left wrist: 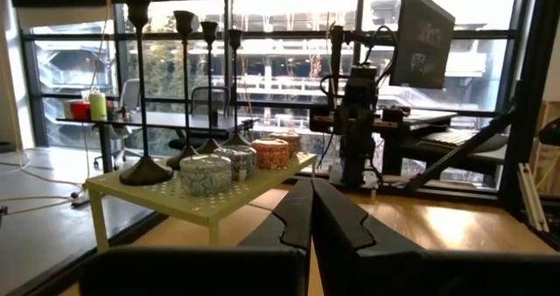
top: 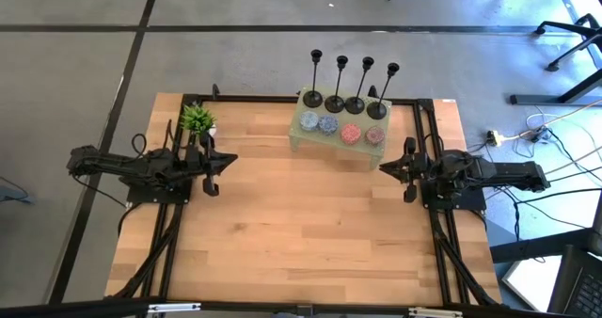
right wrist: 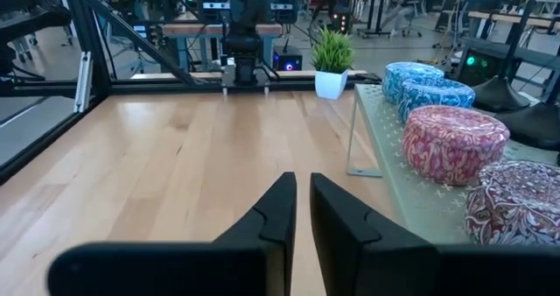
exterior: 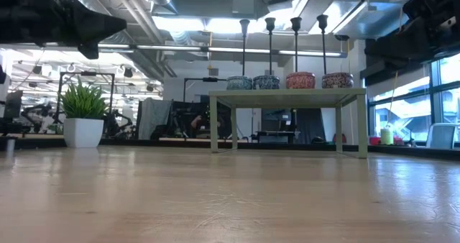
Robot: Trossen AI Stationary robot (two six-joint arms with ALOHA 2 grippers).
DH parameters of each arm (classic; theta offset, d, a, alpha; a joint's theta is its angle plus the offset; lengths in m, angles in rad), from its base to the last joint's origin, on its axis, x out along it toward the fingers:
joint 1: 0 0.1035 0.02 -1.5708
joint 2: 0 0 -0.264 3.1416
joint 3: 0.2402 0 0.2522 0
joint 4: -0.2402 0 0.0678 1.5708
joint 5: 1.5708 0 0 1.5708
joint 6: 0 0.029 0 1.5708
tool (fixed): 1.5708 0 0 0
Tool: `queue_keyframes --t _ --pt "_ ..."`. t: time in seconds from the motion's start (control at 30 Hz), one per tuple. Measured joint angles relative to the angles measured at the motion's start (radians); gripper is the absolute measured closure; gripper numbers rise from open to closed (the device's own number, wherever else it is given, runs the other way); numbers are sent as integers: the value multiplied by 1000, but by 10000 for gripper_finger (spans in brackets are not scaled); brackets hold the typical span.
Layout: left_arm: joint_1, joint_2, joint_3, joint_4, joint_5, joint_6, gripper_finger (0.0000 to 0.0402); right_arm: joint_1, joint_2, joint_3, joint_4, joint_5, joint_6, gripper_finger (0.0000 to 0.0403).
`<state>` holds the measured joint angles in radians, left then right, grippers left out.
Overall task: Pick & Place candle stick holders
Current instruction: Return to Home Position
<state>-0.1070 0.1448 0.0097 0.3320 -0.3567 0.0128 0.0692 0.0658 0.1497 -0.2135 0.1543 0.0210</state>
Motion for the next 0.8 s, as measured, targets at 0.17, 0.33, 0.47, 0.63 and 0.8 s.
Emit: queue_keyframes --t 0.17,0.33,0.47,0.63,0.8 --pt "0 0 0 0 0 0 400 0 0 -2 -19 1 19 363" --pt "0 0 0 -1 0 0 400 0 -3 -64 64 3 -12 363" --pt "0 0 0 -1 0 13 400 0 -3 -84 73 51 2 363" --pt "0 0 0 -2 0 18 400 0 -3 -84 76 57 6 363" --pt "0 1 0 -6 -17 -5 400 0 -3 -84 76 55 9 363"
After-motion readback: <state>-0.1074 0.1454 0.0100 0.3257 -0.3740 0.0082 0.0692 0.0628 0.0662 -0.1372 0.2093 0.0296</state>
